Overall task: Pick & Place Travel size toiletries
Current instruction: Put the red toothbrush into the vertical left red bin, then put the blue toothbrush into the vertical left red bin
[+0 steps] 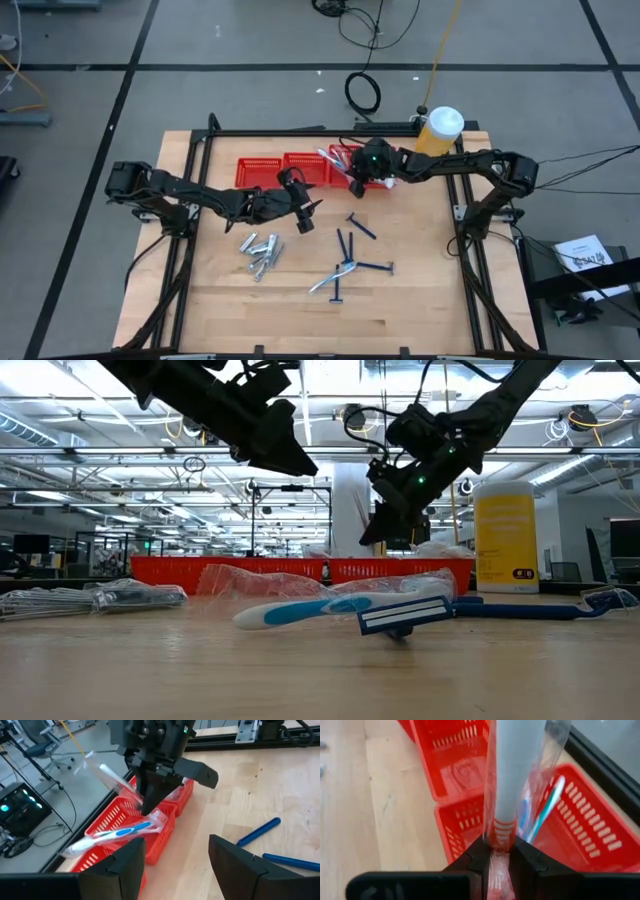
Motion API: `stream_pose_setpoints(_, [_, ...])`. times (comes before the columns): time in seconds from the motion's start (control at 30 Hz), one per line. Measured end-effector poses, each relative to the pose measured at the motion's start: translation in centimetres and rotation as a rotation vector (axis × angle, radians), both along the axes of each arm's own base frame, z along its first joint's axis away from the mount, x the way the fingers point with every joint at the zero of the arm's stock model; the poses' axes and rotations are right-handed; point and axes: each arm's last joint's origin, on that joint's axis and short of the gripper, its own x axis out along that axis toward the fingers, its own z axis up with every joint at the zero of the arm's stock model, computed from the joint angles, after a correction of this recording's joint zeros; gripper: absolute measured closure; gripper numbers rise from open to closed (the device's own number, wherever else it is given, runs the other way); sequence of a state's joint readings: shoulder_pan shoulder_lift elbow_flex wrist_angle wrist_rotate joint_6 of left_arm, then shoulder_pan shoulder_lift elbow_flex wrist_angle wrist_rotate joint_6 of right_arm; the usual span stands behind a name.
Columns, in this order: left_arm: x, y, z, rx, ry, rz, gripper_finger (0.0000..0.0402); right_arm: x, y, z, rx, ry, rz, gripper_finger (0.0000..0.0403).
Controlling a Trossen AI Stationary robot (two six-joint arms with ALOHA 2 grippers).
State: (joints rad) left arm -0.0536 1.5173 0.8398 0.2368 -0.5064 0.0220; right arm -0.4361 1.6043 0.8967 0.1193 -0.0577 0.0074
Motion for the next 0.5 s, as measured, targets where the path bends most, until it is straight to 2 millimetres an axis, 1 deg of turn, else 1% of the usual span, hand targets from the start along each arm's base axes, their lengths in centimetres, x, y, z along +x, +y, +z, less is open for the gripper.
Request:
stream_pose_setpoints(0.1, [-0.03, 0.01, -0.07, -0.007, 0.005, 0.003, 0.019, 0.04, 0.03, 0.03, 0.013, -0.009, -0.018, 0.0344])
stream_pose_setpoints(0.2, [-0.04, 0.01, -0.09, -0.01, 0.005, 0.004, 0.0192, -0.01, 0.05, -0.04, 0.029, -0.005, -0.028, 0.0321])
stream_pose_setpoints(0.37, [-0.07, 0.01, -0.16, -0.024, 0.006, 0.009, 0.0192, 0.02, 0.02, 0.01, 0.044, -0.018, -0.046, 0.0264])
stream_pose_setpoints(0.5, [-0.11, 0.02, -0.23, -0.027, 0.013, 0.009, 0.0192, 0.2, -0.27, 0.39, -0.013, -0.048, -0.096, 0.0215])
